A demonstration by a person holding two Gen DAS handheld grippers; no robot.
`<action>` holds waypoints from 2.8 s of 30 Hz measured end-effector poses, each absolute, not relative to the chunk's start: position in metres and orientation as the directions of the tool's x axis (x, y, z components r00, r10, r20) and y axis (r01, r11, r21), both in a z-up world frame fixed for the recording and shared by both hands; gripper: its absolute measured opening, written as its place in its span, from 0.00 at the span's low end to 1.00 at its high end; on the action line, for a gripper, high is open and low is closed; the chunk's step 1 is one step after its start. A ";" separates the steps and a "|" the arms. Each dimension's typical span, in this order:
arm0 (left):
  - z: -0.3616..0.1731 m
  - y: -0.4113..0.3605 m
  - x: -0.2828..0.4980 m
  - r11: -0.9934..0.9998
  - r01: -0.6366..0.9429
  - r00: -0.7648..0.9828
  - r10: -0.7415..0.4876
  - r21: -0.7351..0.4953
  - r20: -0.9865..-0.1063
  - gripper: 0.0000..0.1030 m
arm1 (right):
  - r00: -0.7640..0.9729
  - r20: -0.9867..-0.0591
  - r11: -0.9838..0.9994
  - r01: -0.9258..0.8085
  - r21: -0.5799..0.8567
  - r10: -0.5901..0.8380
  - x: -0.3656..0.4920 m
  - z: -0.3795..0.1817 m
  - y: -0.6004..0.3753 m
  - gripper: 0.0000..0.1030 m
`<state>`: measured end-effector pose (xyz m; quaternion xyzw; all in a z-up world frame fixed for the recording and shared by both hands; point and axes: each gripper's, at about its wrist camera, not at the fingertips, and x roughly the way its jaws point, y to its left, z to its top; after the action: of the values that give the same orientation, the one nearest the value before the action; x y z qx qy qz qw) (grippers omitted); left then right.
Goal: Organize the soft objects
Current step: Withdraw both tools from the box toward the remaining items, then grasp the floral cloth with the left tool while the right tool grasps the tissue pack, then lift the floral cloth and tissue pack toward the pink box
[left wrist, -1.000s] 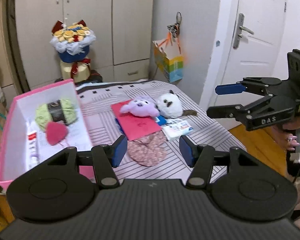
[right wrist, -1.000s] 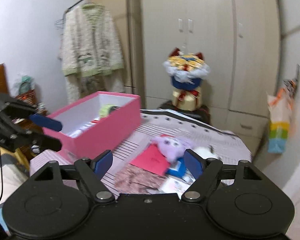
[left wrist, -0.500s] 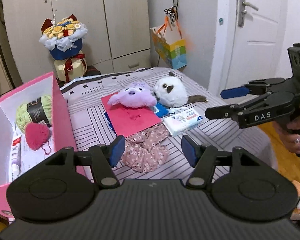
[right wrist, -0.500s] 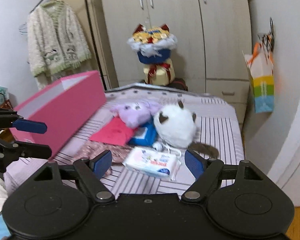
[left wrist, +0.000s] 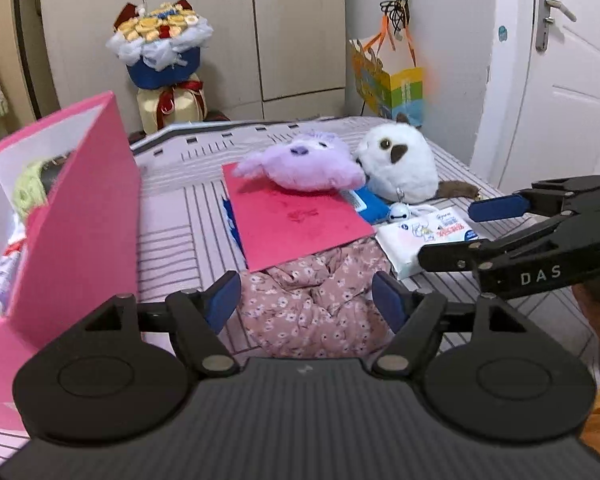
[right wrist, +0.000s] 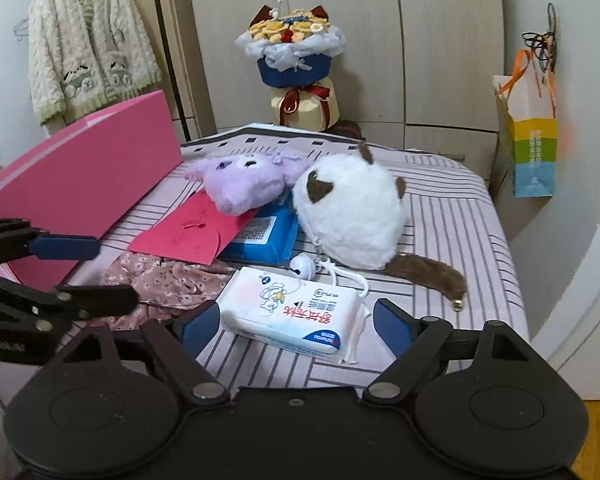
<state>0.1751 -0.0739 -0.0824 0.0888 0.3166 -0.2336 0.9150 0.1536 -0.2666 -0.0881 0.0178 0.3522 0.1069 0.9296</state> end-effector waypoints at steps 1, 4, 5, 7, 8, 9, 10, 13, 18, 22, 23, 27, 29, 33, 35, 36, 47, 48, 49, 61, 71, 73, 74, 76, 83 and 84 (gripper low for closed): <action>-0.085 -0.075 0.178 0.876 0.481 0.690 -0.370 0.013 -0.622 0.71 | 0.728 -0.653 0.977 -0.188 0.103 0.209 0.155 -0.089 -0.266 0.85; -0.093 -0.079 0.182 0.888 0.457 0.719 -0.339 0.046 -0.607 0.80 | 0.720 -0.661 0.975 -0.206 0.087 0.211 0.161 -0.093 -0.262 0.88; -0.095 -0.081 0.183 0.889 0.455 0.727 -0.332 0.060 -0.601 0.81 | 0.718 -0.665 0.976 -0.203 0.080 0.204 0.163 -0.094 -0.262 0.89; -0.098 -0.083 0.185 0.888 0.454 0.731 -0.326 0.071 -0.599 0.82 | 0.713 -0.673 0.977 -0.200 0.069 0.194 0.167 -0.096 -0.262 0.89; -0.099 -0.083 0.186 0.890 0.453 0.727 -0.328 0.062 -0.603 0.83 | 0.710 -0.676 0.977 -0.202 0.073 0.197 0.168 -0.097 -0.262 0.89; -0.101 -0.082 0.187 0.889 0.456 0.721 -0.337 0.049 -0.606 0.84 | 0.705 -0.680 0.976 -0.205 0.076 0.201 0.170 -0.098 -0.263 0.90; -0.102 -0.082 0.188 0.885 0.464 0.712 -0.348 0.037 -0.610 0.85 | 0.701 -0.684 0.975 -0.210 0.075 0.204 0.171 -0.099 -0.263 0.90; -0.109 -0.084 0.189 0.883 0.469 0.688 -0.355 0.016 -0.632 0.86 | 0.699 -0.688 0.971 -0.235 0.036 0.195 0.172 -0.102 -0.261 0.91; -0.112 -0.085 0.188 0.899 0.438 0.708 -0.333 0.017 -0.623 0.86 | 0.697 -0.687 0.966 -0.257 0.028 0.205 0.176 -0.103 -0.265 0.93; -0.115 -0.085 0.189 0.898 0.440 0.695 -0.346 -0.008 -0.630 0.82 | 0.706 -0.676 0.964 -0.266 0.022 0.211 0.174 -0.104 -0.267 0.92; -0.114 -0.085 0.188 0.898 0.441 0.697 -0.346 -0.005 -0.628 0.75 | 0.707 -0.672 0.961 -0.275 0.025 0.220 0.173 -0.104 -0.268 0.90; -0.111 -0.088 0.184 0.896 0.443 0.713 -0.335 0.025 -0.616 0.40 | 0.724 -0.648 0.947 -0.322 -0.013 0.237 0.162 -0.101 -0.266 0.71; -0.110 -0.091 0.180 0.890 0.455 0.711 -0.341 0.033 -0.614 0.26 | 0.731 -0.639 0.942 -0.335 -0.033 0.237 0.154 -0.099 -0.265 0.63; -0.109 -0.091 0.175 0.891 0.454 0.708 -0.348 0.019 -0.615 0.18 | 0.719 -0.648 0.935 -0.353 -0.027 0.253 0.137 -0.096 -0.266 0.51; -0.109 -0.089 0.175 0.894 0.448 0.700 -0.358 -0.010 -0.618 0.18 | 0.699 -0.657 0.926 -0.377 -0.002 0.283 0.129 -0.094 -0.267 0.48; -0.109 -0.088 0.175 0.894 0.447 0.698 -0.361 -0.017 -0.618 0.18 | 0.688 -0.659 0.920 -0.392 0.015 0.304 0.126 -0.093 -0.267 0.48; -0.107 -0.087 0.175 0.898 0.437 0.685 -0.364 -0.044 -0.631 0.16 | 0.690 -0.631 0.903 -0.427 0.043 0.356 0.143 -0.100 -0.261 0.44; -0.106 -0.086 0.174 0.896 0.441 0.679 -0.372 -0.053 -0.633 0.15 | 0.698 -0.626 0.907 -0.420 0.036 0.348 0.140 -0.100 -0.260 0.44; -0.105 -0.084 0.173 0.892 0.447 0.670 -0.384 -0.068 -0.636 0.15 | 0.706 -0.623 0.911 -0.411 0.025 0.336 0.136 -0.100 -0.259 0.44; -0.094 -0.058 0.144 0.866 0.470 0.614 -0.459 -0.169 -0.642 0.15 | 0.747 -0.602 0.953 -0.292 0.082 0.281 0.098 -0.092 -0.272 0.44; -0.080 -0.030 0.120 0.844 0.483 0.542 -0.496 -0.231 -0.678 0.15 | 0.696 -0.638 0.935 -0.336 0.113 0.328 0.076 -0.074 -0.258 0.44; -0.076 -0.022 0.115 0.841 0.485 0.523 -0.499 -0.240 -0.691 0.15 | 0.672 -0.655 0.928 -0.348 0.134 0.346 0.075 -0.070 -0.254 0.44; -0.075 -0.018 0.113 0.840 0.485 0.515 -0.500 -0.245 -0.696 0.15 | 0.659 -0.662 0.924 -0.354 0.146 0.357 0.074 -0.068 -0.253 0.44; -0.070 -0.011 0.109 0.840 0.482 0.499 -0.499 -0.251 -0.709 0.15 | 0.628 -0.680 0.915 -0.365 0.171 0.378 0.074 -0.065 -0.250 0.44; -0.041 0.019 0.091 0.855 0.469 0.522 -0.471 -0.221 -0.711 0.15 | 0.540 -0.703 0.867 -0.439 0.234 0.463 0.072 -0.039 -0.231 0.44; -0.036 0.024 0.089 0.858 0.467 0.531 -0.467 -0.216 -0.707 0.15 | 0.532 -0.701 0.858 -0.456 0.236 0.476 0.071 -0.034 -0.227 0.44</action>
<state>0.0888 0.0240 -0.0357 0.0000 0.4042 -0.2666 0.8749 0.0711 -0.2268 -0.0338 0.0120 0.4039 0.2662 0.8752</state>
